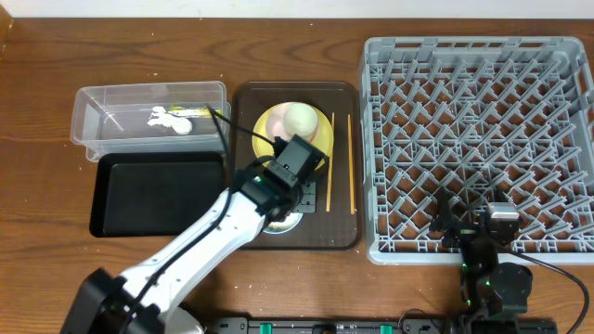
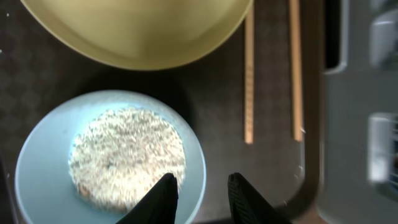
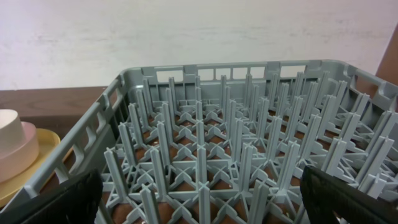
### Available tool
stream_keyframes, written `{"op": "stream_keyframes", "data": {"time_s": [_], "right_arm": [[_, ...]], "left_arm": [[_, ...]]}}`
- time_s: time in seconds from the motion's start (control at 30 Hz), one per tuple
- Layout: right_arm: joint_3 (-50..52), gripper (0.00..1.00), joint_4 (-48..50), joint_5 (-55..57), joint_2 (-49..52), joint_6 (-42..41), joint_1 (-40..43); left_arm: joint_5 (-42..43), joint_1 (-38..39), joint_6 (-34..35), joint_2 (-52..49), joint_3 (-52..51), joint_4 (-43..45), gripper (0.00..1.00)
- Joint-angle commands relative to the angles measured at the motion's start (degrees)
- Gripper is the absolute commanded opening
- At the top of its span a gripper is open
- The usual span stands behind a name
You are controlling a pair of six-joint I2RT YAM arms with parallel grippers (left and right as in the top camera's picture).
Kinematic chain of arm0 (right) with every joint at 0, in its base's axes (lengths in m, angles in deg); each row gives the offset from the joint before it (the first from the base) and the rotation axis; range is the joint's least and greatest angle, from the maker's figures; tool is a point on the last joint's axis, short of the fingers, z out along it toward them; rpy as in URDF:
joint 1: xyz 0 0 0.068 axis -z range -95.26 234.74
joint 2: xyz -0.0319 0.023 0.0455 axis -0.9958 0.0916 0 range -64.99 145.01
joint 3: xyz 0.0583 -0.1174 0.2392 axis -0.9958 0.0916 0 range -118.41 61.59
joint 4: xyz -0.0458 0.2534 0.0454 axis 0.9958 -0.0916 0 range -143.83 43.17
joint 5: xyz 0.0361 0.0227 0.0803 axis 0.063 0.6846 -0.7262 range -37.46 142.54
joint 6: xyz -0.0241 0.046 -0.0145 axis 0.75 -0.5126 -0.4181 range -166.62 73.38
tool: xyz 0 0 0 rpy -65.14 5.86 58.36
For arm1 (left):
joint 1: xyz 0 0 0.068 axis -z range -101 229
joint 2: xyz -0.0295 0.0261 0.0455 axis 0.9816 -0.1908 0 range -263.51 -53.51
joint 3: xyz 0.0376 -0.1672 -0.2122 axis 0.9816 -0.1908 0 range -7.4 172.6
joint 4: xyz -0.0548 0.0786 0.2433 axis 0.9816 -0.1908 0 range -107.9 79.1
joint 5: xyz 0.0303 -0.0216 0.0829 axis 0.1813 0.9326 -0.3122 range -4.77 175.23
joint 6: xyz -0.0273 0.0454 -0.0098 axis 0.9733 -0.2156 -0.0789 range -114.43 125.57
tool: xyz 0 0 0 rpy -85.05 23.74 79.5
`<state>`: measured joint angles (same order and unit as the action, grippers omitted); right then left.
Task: Sort waste into correct bins and load items into the dishwasher rack
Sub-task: 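Reach the left gripper to the light-blue rice bowl and grasp its rim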
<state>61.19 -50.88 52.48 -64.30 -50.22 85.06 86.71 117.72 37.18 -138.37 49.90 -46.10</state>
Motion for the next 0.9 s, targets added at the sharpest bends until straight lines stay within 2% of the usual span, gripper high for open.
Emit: {"op": "stream_keyframes", "data": {"time_s": [0.0,0.47,0.87], "right_arm": [[0.1,0.99,-0.2,0.0,-0.3,0.7,0.4],[0.1,0.99,-0.2,0.0,-0.3,0.7,0.4],[0.1,0.99,-0.2,0.0,-0.3,0.7,0.4]], "left_arm": [[-2.8,0.0,0.7,-2.2,0.7,1.4,0.31],[-2.9,0.9,1.3,-10.6,0.7,3.8,0.31],[-10.6,0.9,1.2,-10.6,0.7,1.2,0.31]]}}
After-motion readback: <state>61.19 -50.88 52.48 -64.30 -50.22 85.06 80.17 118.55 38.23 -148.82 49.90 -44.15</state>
